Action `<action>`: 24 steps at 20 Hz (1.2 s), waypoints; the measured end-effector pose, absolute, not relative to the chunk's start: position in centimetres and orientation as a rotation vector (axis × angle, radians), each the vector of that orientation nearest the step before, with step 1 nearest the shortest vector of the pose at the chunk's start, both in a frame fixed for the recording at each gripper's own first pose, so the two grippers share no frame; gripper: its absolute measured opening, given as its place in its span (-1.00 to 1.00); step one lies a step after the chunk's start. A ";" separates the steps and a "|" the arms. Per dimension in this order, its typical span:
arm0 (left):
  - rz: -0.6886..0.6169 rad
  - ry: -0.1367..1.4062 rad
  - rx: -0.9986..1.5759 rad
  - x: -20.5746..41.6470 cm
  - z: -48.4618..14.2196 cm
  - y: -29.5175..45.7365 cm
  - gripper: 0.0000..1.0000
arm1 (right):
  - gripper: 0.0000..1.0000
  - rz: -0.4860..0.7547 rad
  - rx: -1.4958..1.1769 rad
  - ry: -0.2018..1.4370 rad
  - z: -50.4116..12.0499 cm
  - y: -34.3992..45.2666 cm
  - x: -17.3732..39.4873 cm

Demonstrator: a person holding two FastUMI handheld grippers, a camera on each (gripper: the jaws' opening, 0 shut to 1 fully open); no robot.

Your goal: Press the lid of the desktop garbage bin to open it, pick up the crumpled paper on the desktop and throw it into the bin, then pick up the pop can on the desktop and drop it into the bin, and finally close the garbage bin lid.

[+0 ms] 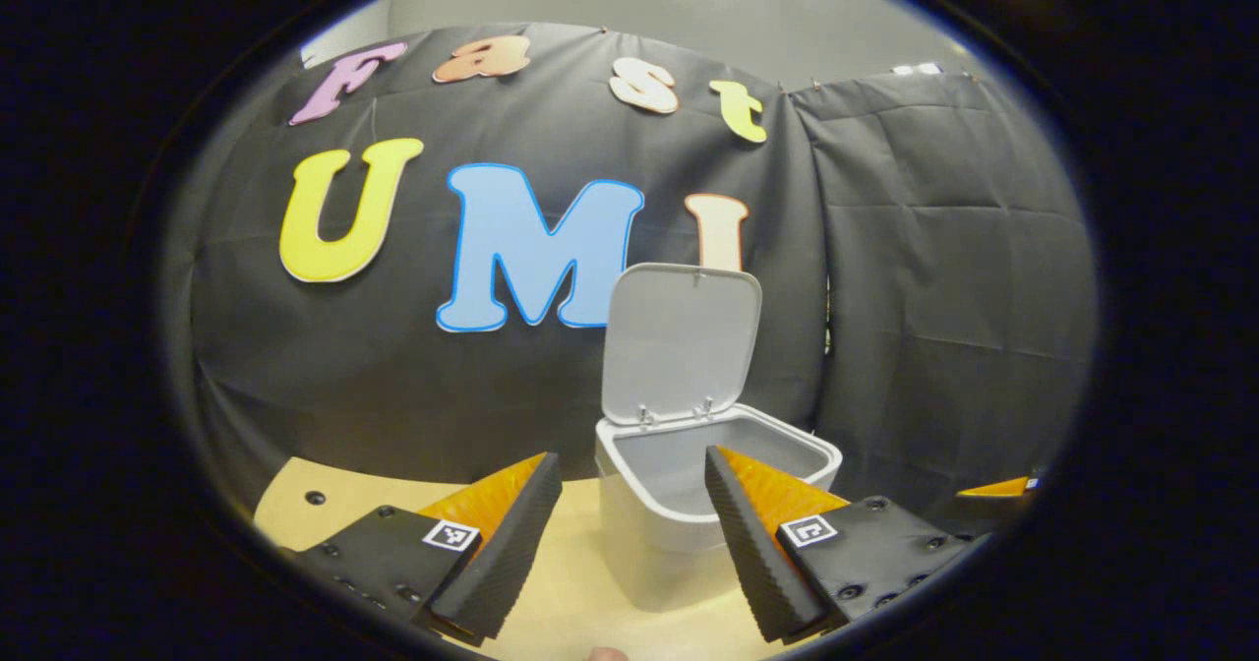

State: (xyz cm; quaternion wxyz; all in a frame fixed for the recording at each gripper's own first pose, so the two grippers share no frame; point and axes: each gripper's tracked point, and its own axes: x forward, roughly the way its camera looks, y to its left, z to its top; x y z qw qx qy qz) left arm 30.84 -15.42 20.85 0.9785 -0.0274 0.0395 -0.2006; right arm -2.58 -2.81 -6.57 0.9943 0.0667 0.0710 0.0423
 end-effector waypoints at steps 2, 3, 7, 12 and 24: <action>-0.386 0.068 -0.055 29.9 21.2 -14.0 0.92 | 0.90 0.126 0.126 0.162 -7.3 -1.2 -2.2; -0.378 0.061 -0.056 29.5 21.2 -13.4 0.91 | 0.90 0.147 0.122 0.174 -7.8 -0.3 -2.1; -0.342 0.035 -0.059 28.1 21.6 -10.7 0.92 | 0.90 0.227 0.094 0.232 -9.9 2.5 -1.9; -0.299 0.017 -0.058 26.0 21.5 -7.7 0.92 | 0.92 0.302 0.078 0.307 -12.8 5.8 -2.0; -0.191 0.013 -0.067 22.4 20.0 -1.4 0.92 | 0.92 0.400 0.037 0.540 -21.2 9.9 -2.6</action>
